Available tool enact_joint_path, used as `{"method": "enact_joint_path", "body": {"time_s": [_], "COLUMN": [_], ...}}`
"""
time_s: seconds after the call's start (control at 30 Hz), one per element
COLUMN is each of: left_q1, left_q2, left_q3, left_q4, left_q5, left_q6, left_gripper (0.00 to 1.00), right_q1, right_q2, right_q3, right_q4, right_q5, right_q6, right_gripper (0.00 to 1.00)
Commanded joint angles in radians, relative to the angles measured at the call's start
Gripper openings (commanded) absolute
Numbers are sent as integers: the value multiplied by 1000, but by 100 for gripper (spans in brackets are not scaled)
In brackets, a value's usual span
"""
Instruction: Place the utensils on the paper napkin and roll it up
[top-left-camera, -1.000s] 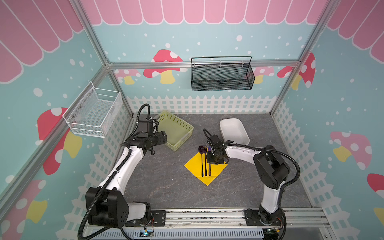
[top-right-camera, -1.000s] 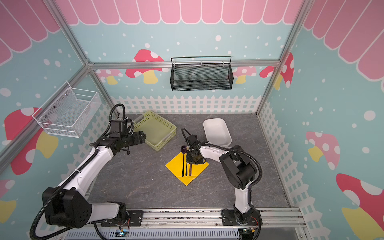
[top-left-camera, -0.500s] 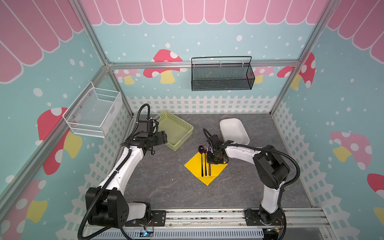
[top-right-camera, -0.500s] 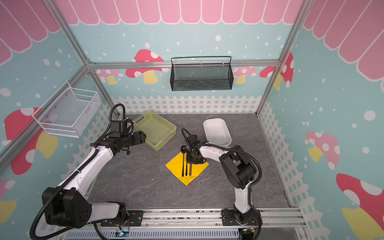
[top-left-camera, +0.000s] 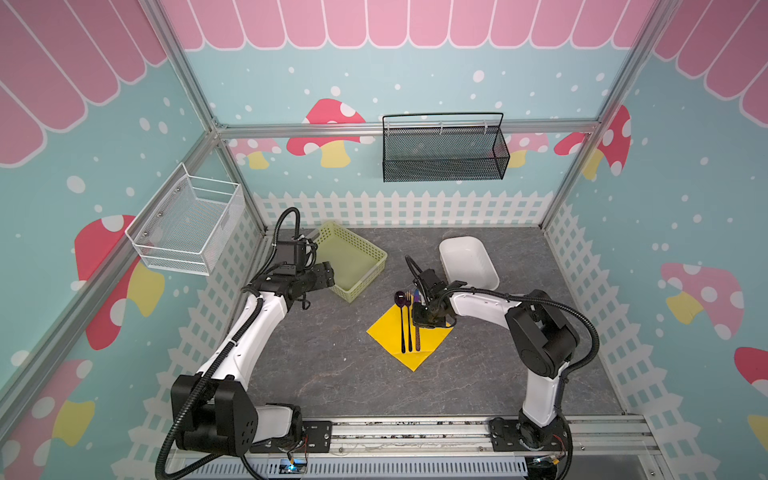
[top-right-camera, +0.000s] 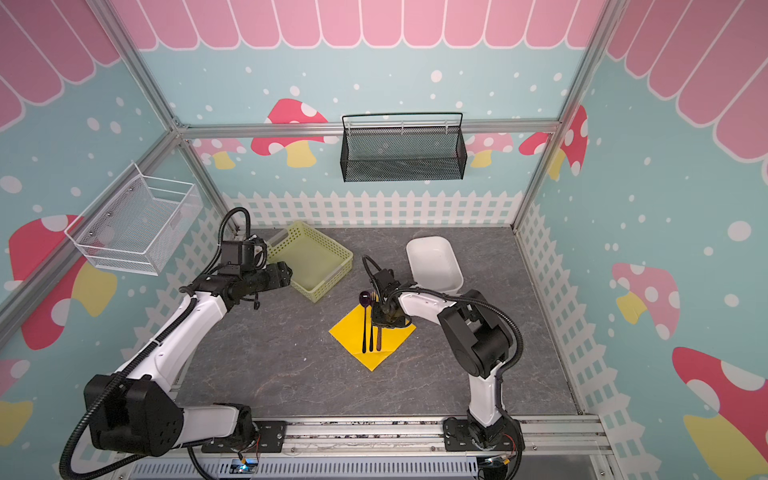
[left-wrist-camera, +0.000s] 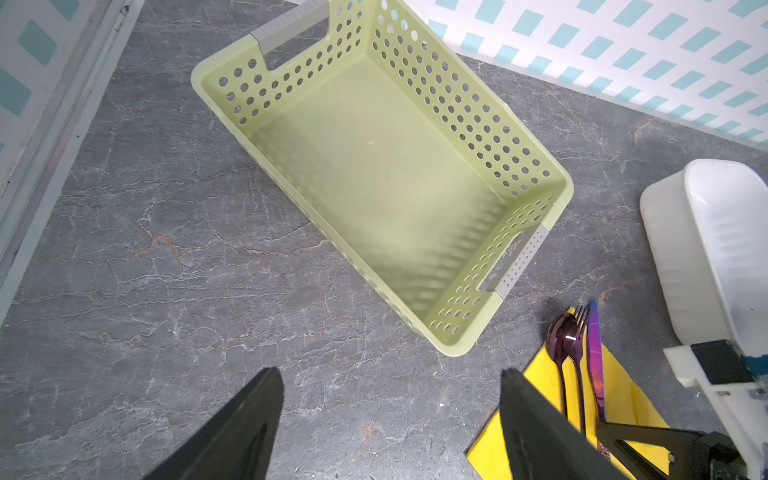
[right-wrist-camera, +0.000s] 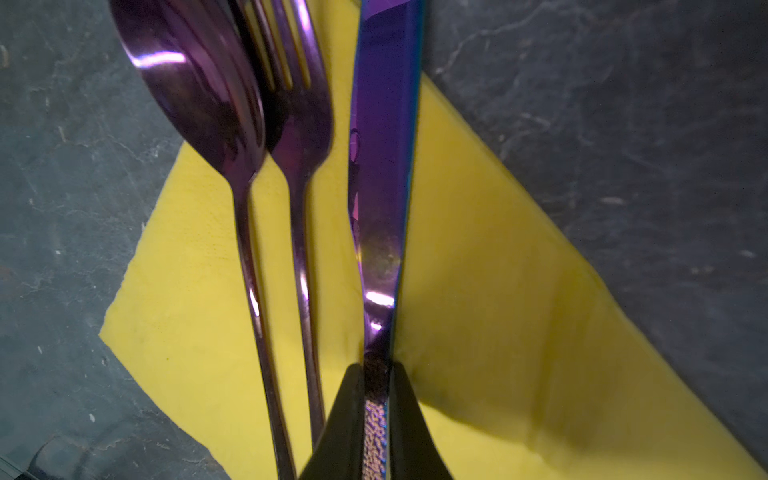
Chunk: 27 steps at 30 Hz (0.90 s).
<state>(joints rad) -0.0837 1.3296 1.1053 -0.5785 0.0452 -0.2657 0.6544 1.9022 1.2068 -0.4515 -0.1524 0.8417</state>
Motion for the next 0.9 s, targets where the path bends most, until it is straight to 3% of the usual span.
{"method": "enact_joint_path", "body": {"time_s": [0.0, 0.27, 0.47, 0.6, 0.87], "left_q1": [6, 4, -57, -129, -225], "left_q2": [-7, -1, 36, 68, 144], "left_q3": [-6, -5, 4, 6, 3], "left_q4": [6, 8, 25, 24, 59], "left_q5": [-1, 35, 152, 156, 196], "left_q6": [-12, -9, -8, -27, -125], "left_gripper": [84, 82, 65, 61, 37], "right_q1": [2, 3, -7, -14, -37], "right_q2": [10, -24, -69, -91, -153], "right_q3": [-16, -13, -33, -39, -148], "right_q4": [7, 23, 73, 101, 236], "right_q5": [-4, -6, -43, -84, -168], "right_q6": [-4, 2, 13, 7, 8], "right_gripper": [14, 22, 28, 28, 27]}}
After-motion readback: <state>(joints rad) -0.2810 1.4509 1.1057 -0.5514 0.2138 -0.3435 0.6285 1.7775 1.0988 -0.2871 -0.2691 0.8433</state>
